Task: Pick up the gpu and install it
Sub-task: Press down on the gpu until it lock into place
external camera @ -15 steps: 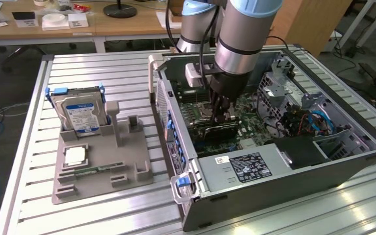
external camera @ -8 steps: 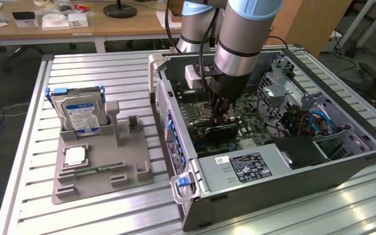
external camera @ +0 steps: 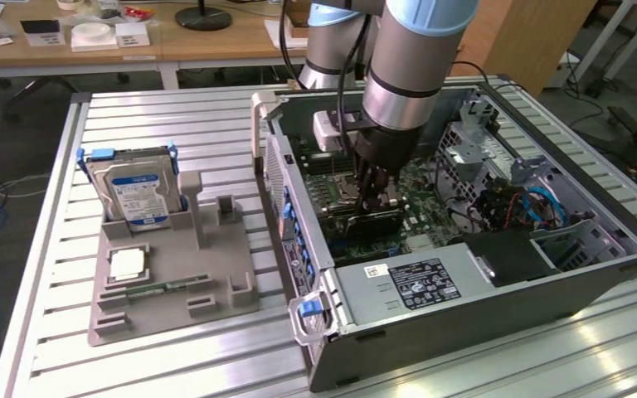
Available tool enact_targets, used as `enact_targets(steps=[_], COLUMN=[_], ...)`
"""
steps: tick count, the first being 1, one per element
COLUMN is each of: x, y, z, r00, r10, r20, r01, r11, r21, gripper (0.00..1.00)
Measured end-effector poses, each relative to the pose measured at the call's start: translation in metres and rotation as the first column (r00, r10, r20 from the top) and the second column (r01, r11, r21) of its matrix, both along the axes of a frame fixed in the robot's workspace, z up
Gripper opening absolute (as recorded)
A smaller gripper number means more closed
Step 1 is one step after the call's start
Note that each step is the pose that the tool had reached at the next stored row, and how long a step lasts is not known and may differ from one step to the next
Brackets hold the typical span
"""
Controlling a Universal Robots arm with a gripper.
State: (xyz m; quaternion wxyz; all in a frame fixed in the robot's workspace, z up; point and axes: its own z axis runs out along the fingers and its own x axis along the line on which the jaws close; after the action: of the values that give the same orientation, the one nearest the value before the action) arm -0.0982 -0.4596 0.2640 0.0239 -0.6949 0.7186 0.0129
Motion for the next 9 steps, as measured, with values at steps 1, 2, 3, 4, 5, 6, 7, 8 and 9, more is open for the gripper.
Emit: enact_targets(steps=[1, 2, 3, 4, 5, 6, 7, 8, 9], x=[0.0, 0.0, 0.0, 0.0, 0.0, 0.0, 0.0, 0.0, 0.0], y=[0.0, 0.0, 0.0, 0.0, 0.0, 0.0, 0.0, 0.0, 0.0], z=[-0.0003, -0.001, -0.0012, -0.0012, -0.0012, -0.0012, -0.0012, -0.0012, -0.0016], r00=[1.0, 1.0, 1.0, 1.0, 1.0, 1.0, 1.0, 1.0, 1.0], r10=[0.0, 0.0, 0.0, 0.0, 0.0, 0.0, 0.0, 0.0, 0.0], r20=[0.0, 0.0001, 0.0001, 0.0, 0.0, 0.0, 0.0, 0.0, 0.0001], r01=[0.0, 0.0, 0.0, 0.0, 0.0, 0.0, 0.0, 0.0, 0.0], r11=[1.0, 1.0, 1.0, 1.0, 1.0, 1.0, 1.0, 1.0, 1.0], r21=[0.0002, 0.0003, 0.0001, 0.0001, 0.0, 0.0001, 0.0, 0.0, 0.0002], gripper=[0.11, 0.11, 0.11, 0.11, 0.11, 0.11, 0.11, 0.11, 0.11])
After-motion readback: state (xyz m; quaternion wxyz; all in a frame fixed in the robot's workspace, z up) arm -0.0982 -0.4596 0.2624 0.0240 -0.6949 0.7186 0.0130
